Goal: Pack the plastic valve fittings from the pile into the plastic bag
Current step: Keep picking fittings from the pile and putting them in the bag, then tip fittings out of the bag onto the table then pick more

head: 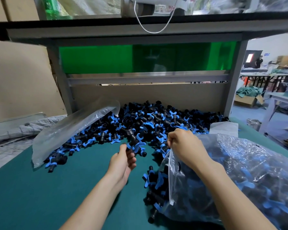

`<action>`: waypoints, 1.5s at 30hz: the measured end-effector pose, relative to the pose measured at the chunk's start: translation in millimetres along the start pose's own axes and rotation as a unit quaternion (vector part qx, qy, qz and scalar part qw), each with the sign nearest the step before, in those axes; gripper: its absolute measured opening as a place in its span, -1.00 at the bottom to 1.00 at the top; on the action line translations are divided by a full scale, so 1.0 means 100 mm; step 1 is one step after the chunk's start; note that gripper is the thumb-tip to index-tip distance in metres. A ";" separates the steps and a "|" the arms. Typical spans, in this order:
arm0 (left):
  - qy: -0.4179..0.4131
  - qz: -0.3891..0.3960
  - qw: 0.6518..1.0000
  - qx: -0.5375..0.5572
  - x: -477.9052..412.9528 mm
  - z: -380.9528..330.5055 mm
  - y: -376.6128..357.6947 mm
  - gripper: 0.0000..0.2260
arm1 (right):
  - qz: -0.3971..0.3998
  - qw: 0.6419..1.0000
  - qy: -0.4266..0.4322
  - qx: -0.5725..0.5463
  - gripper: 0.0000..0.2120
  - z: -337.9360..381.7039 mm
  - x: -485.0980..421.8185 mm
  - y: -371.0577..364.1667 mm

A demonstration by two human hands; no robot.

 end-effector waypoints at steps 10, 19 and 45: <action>0.033 0.023 0.999 0.012 0.12 0.10 -0.05 -0.76 | -0.025 0.999 0.003 -0.029 -0.71 0.02 -0.05 0.04; -0.098 0.068 0.984 -0.131 0.18 0.04 0.03 -0.76 | -0.049 0.997 0.003 -0.052 -0.70 0.01 -0.06 0.05; 0.011 0.170 0.982 -0.080 0.51 0.26 -0.30 -0.86 | -0.081 0.996 0.005 -0.048 -0.74 0.03 -0.03 0.10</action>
Point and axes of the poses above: each hand's wrist, its own x-axis away from the middle knuckle, its own y-axis out of the back of the hand, z = x × y, the point moved 5 cm from there along -x, towards the middle knuckle, and after that the axes turned 15 degrees about x, right-handed, at the moved point
